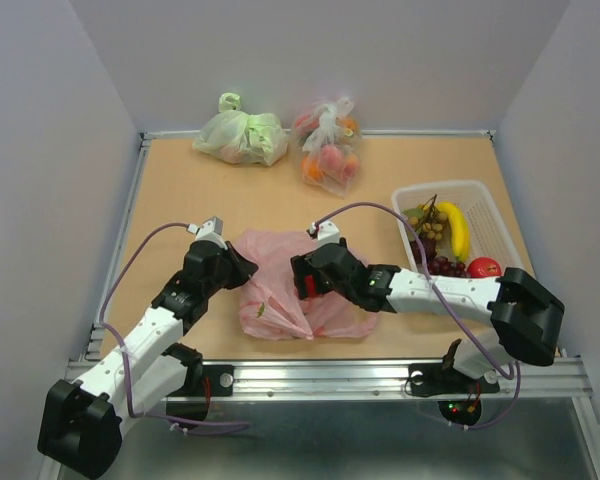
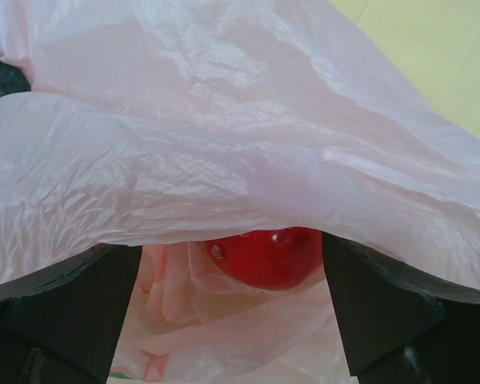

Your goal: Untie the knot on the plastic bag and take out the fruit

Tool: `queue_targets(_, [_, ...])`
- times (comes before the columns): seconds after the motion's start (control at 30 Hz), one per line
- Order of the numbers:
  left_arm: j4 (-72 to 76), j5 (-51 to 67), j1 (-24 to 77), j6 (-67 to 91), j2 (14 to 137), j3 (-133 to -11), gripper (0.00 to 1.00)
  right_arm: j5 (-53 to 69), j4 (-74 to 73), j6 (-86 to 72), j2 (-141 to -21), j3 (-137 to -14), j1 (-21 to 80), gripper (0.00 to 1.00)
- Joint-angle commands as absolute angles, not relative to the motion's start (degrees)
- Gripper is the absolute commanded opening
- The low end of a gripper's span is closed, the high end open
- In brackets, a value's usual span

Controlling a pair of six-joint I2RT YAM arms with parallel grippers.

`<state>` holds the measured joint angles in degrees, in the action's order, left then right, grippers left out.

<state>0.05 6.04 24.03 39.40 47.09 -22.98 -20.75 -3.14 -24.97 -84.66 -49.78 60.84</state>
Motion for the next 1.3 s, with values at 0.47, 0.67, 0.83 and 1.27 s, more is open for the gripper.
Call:
queue_targets(0.47, [2.3, 8.0, 24.4, 40.0, 45.3, -20.9, 0.0, -27.7, -2.8, -37.1, -91.5, -48.9, 59.3, 0.83])
queue_targets(0.67, [2.3, 7.5, 24.4, 39.9, 46.1, -21.0, 0.0, -26.8, -1.1, -36.0, -91.1, -48.4, 59.4, 0.82])
queue_targets(0.83, [0.7, 2.9, 24.4, 40.7, 45.9, -22.4, 0.0, -27.2, -1.2, -32.4, -83.4, -46.6, 59.4, 0.36])
queue_targets(1.27, [-3.3, -6.9, 24.2, 41.4, 49.6, -27.9, 0.0, -25.5, -1.4, -26.2, -62.9, -45.6, 59.4, 0.17])
